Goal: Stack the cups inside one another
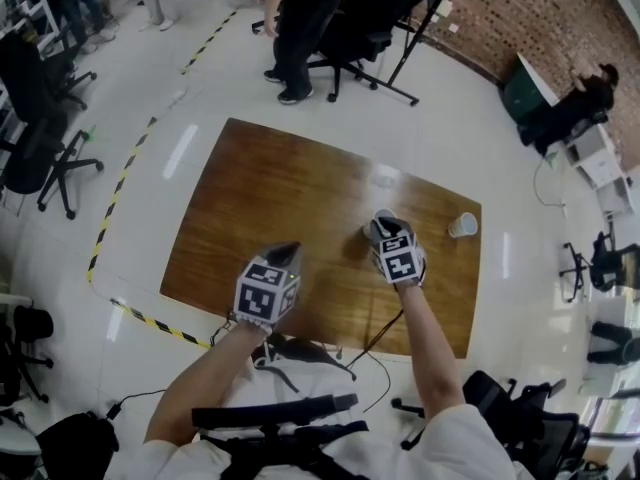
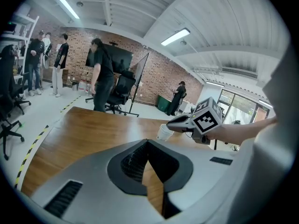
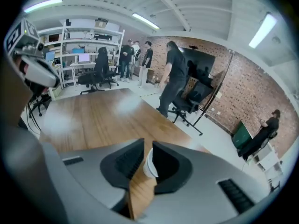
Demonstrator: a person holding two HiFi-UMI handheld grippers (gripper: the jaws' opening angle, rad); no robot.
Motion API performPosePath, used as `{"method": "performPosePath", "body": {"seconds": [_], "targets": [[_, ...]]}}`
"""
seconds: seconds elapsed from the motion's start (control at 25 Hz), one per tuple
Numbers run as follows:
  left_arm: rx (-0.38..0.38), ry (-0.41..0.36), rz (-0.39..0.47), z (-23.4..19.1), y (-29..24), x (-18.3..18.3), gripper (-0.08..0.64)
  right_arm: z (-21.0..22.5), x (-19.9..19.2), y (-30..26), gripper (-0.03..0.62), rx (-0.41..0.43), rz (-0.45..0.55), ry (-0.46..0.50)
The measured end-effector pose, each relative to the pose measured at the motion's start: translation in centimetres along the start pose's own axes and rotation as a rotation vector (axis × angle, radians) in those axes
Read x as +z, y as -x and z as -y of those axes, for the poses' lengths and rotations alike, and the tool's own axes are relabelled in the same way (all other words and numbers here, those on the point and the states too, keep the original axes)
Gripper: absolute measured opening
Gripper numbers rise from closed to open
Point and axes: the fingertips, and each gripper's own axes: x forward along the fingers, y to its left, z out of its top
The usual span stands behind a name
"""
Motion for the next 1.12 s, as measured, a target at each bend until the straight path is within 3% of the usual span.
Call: {"method": "performPosePath", "body": {"seconds": [0.16,0.28,0.48,0.6,0.84,1.12], "targets": [[-0.004,-0.003,0.020,0.0,1.2,0.2,-0.002,-0.5,2.8,3.4,0.075,0.000,0.124,-0.115],[-0.008,-0.006,0.030,0.0,2.5,0.1,-0.002,-1.7,4.0,6.1,0.006,-0.006,0.186,-0.169],[-0.025,-0.008,0.064,-0.4,5.3,-0.1,-0.002,-4.8,5.7,10.2,0.005,-0.029,0.270,-0.231],[-0.048,-0.020,0.082,-0.2,7.1,-0.2,-0.002,-6.5,6.3,12.7,0.005,-0.042,0.331,-0.318],[-0.082,-0.071,0.098,0.6,11.6,-1.8,-0.002,-10.9,4.3,16.8,0.005,-0.054,0.410,-0.544],[-0.134,-0.108,0.095,2.0,15.5,-4.2,-0.002,-15.6,0.8,21.0,0.005,-0.100,0.397,-0.603]]}}
